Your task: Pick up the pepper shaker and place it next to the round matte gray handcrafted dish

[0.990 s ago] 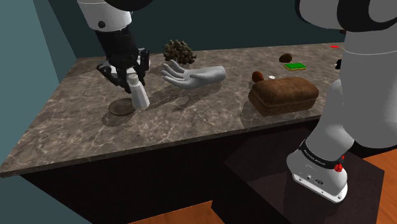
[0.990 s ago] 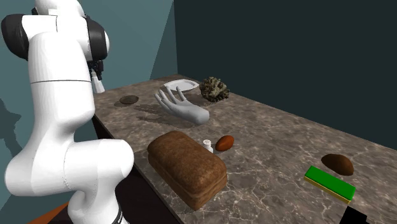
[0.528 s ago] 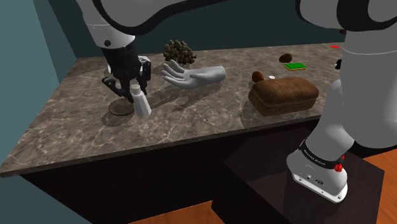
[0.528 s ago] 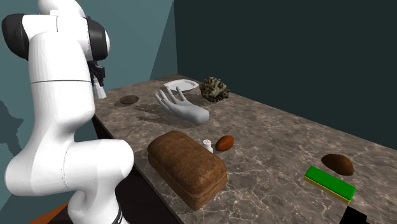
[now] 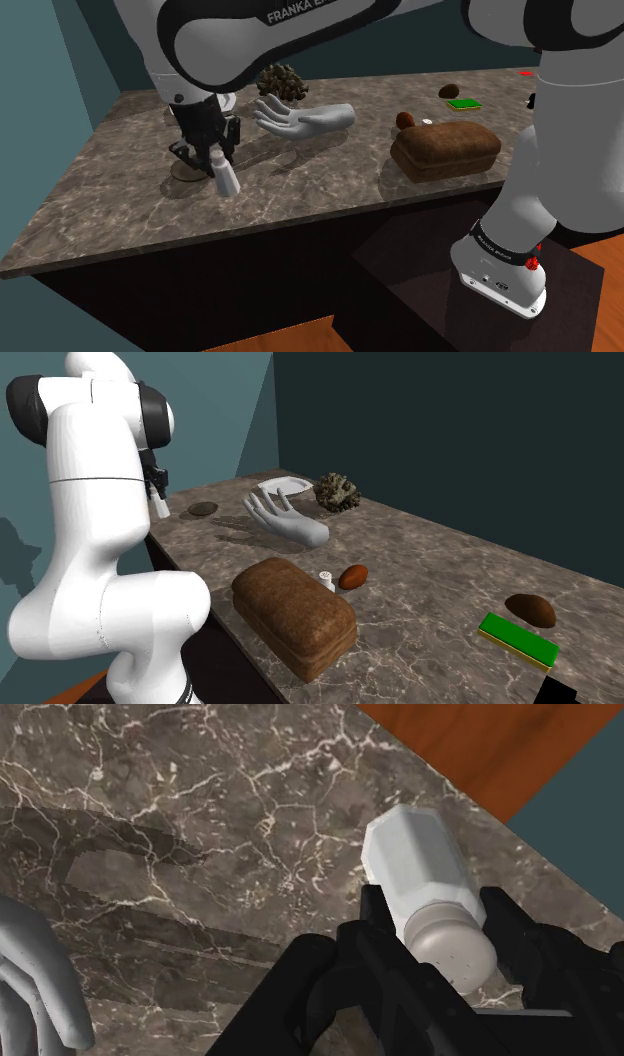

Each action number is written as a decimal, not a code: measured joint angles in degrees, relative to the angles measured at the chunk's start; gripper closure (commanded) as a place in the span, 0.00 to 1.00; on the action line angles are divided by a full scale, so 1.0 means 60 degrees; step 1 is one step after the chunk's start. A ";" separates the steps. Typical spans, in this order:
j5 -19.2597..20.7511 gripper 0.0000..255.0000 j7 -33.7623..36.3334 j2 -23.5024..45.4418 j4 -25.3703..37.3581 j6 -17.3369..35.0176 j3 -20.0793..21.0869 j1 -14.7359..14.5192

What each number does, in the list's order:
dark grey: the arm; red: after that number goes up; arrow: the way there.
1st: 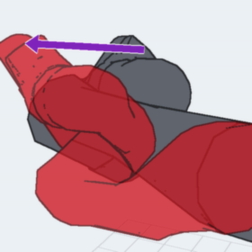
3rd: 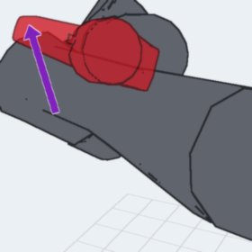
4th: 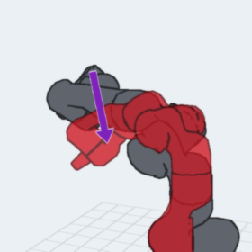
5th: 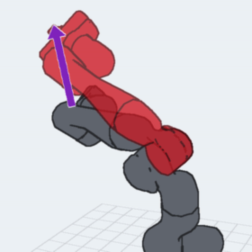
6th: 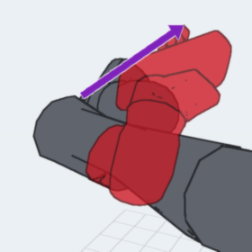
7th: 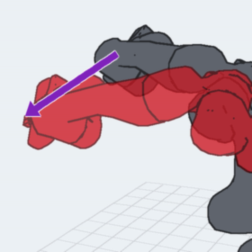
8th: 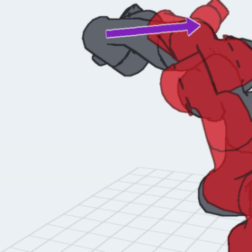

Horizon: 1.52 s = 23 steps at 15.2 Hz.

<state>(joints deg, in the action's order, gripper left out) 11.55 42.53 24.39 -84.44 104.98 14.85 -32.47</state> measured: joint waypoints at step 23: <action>0.0206 0.00 0.0253 0.0472 -0.1141 0.1590 -0.0088 0.0008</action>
<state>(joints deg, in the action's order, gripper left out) 12.79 44.04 27.22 -91.28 114.52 14.32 -32.42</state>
